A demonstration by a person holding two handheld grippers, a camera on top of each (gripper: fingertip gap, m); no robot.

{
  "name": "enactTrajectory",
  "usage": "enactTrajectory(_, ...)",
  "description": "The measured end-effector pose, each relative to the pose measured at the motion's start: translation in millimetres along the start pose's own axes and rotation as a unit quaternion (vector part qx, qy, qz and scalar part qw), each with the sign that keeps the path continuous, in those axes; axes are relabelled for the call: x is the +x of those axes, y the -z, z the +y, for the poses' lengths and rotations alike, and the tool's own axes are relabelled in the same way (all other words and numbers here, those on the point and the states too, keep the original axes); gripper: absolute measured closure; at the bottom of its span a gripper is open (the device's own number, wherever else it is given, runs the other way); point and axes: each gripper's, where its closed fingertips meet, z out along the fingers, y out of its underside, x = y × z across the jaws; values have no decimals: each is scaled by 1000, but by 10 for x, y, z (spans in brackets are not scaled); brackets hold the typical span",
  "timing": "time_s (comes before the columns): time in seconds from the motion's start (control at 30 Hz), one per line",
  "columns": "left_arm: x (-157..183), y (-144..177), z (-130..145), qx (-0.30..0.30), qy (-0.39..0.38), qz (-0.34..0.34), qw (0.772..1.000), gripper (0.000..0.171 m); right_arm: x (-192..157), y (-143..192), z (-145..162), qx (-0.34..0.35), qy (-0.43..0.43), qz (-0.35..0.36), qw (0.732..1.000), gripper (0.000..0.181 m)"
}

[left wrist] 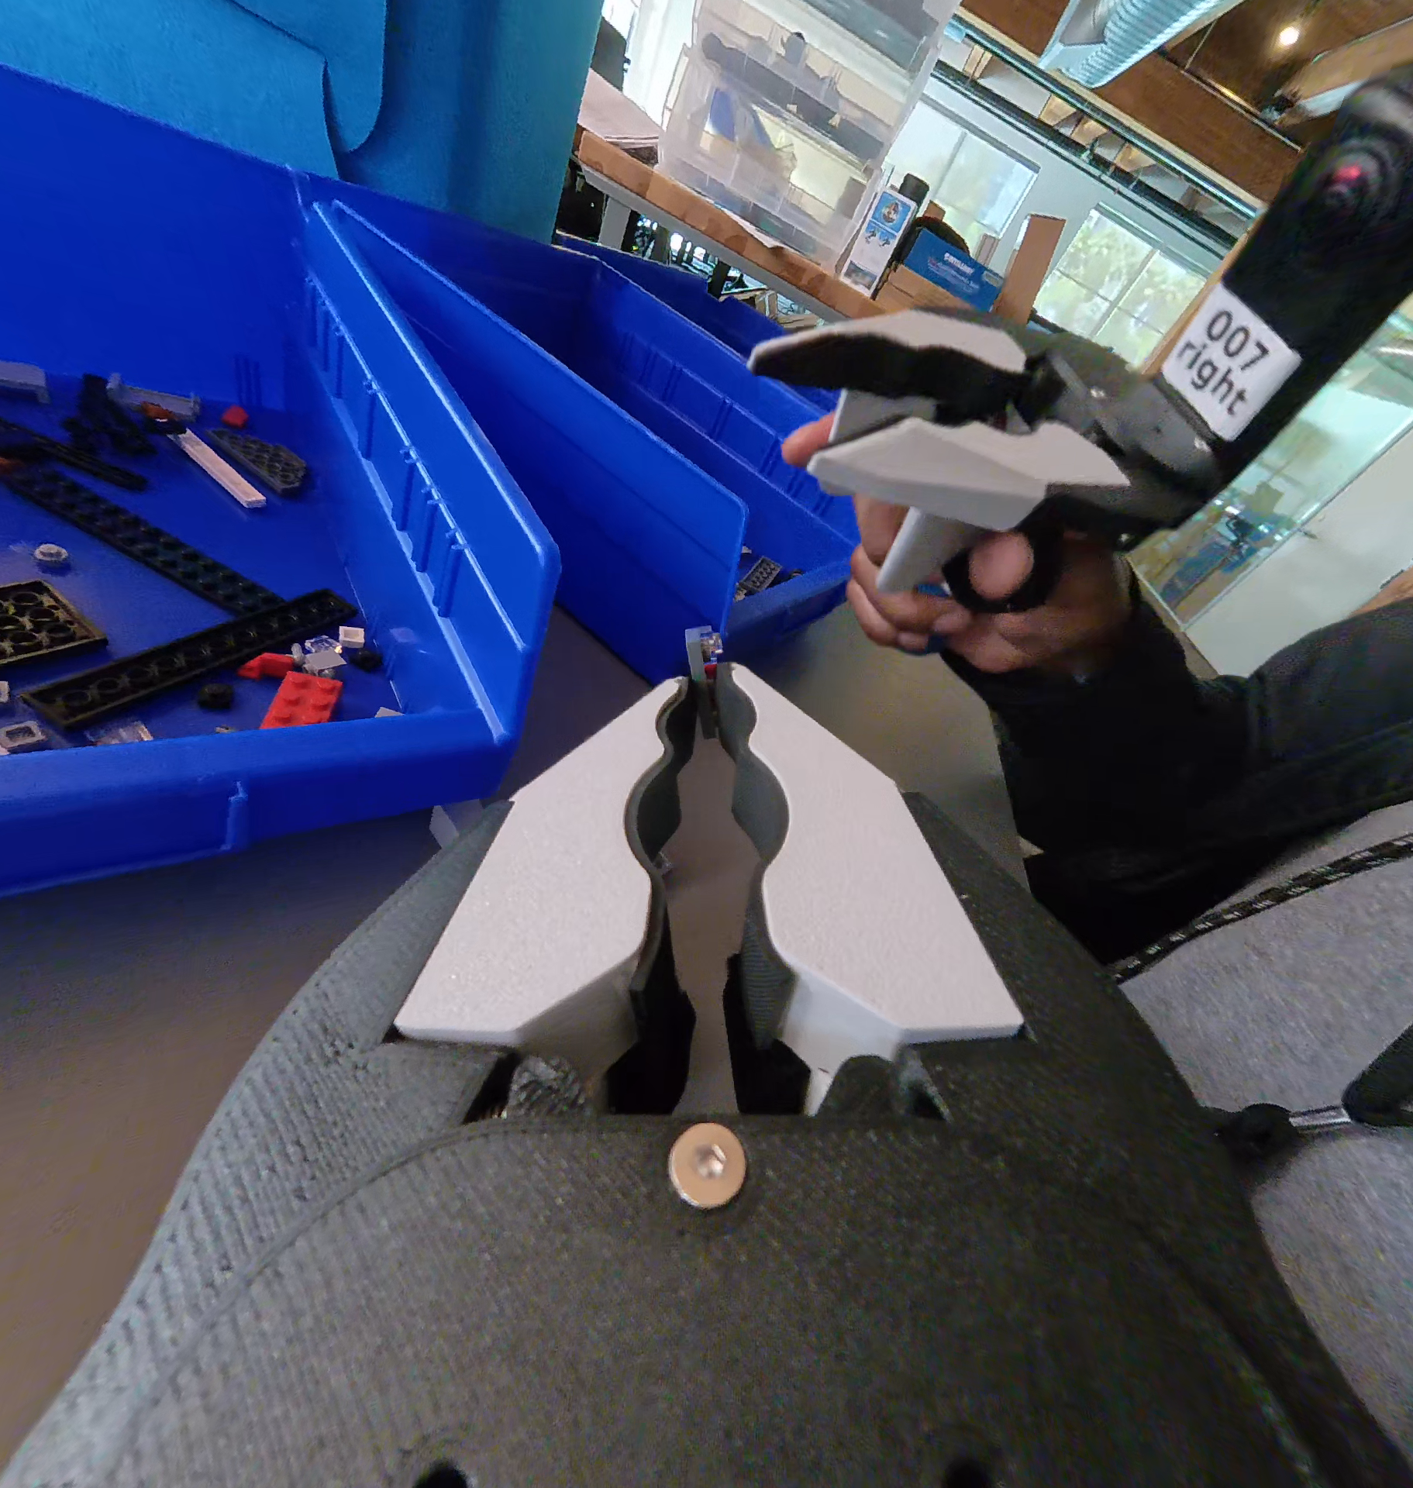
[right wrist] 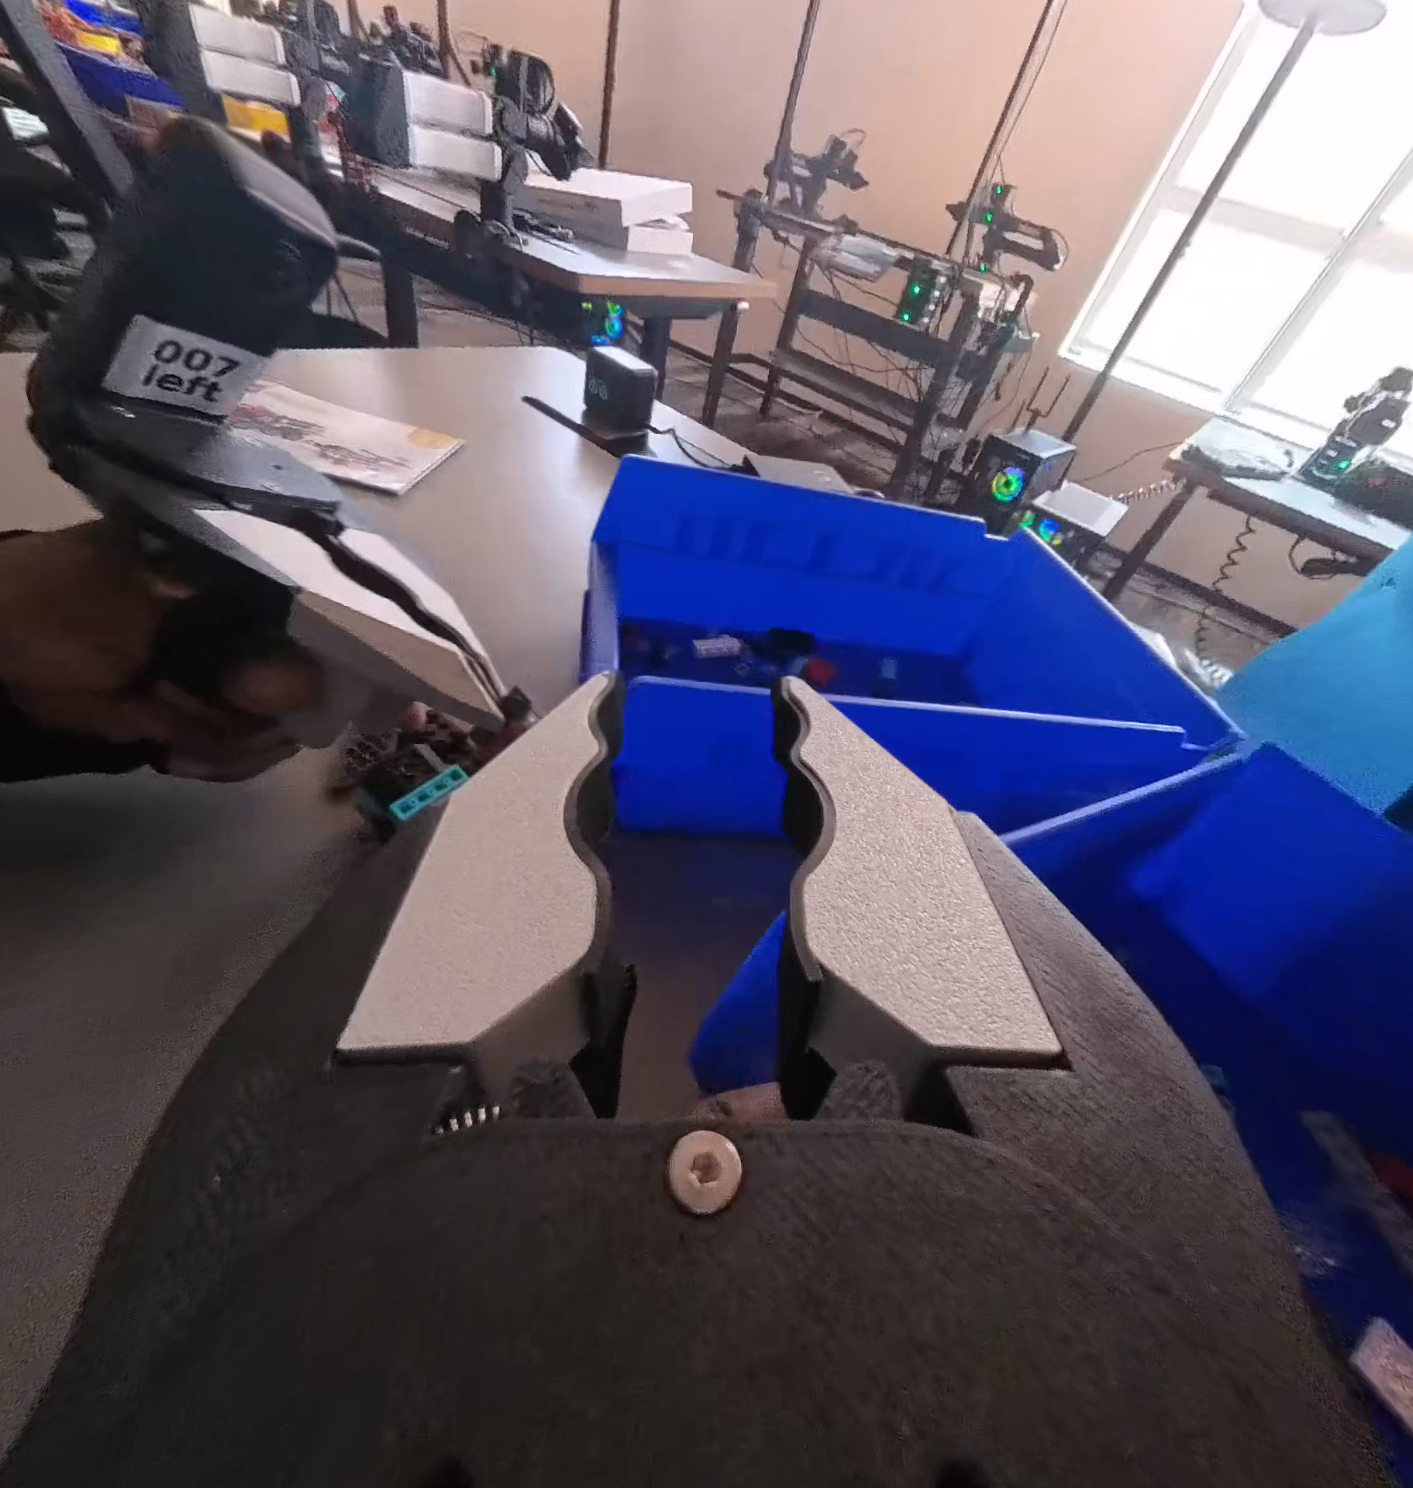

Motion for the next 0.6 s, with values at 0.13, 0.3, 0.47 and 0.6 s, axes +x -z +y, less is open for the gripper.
enactTrajectory(0.13, -13, 31, -31, 6, 3, -1, 1000, 166, -140, -8, 119, -18, -17, -37, 999, 141)
enactTrajectory(0.3, -34, 33, -20, 5, 7, -3, 1000, 166, -488, -90, 299, -22, -44, -62, 997, 142)
enactTrajectory(0.47, -30, 21, 2, 2, 10, -1, 1000, 166, -515, -101, 258, -16, -55, -70, 996, 142)
enactTrajectory(0.6, -16, 26, -11, 5, 15, 4, 1000, 166, -207, -25, 154, -14, -35, -43, 998, 143)
